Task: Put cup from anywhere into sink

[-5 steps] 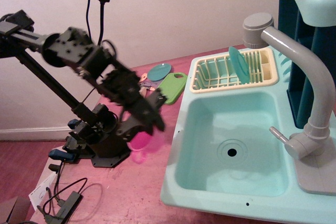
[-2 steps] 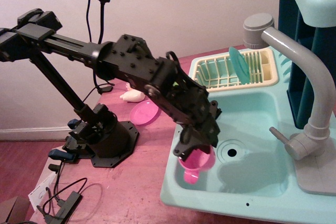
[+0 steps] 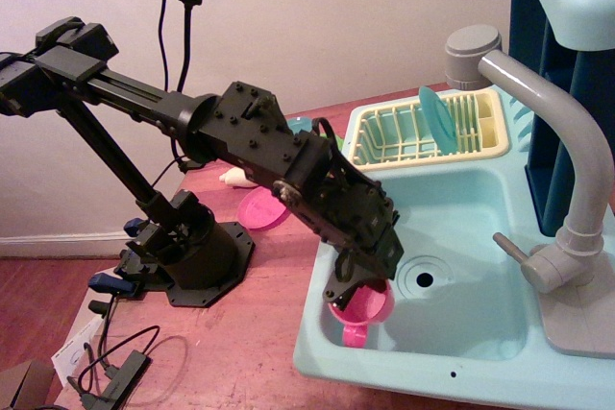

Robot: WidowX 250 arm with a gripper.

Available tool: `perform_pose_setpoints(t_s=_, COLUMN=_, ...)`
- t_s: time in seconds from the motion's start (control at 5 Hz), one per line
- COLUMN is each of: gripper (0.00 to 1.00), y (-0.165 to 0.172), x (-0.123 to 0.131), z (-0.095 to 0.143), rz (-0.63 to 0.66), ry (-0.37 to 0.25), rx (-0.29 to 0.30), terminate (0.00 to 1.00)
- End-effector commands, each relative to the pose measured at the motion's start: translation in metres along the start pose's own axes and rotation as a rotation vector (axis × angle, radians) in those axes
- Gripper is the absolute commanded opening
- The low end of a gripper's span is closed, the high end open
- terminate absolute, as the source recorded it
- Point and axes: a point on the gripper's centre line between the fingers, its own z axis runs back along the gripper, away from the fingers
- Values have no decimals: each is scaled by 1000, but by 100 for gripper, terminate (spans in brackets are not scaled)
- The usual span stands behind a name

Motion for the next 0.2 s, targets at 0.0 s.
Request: perform_pose_setpoints(t_s=0.0, gripper=100, y=3, x=-2, z=8, rz=12, ry=-7, rx=-21, terminate=100)
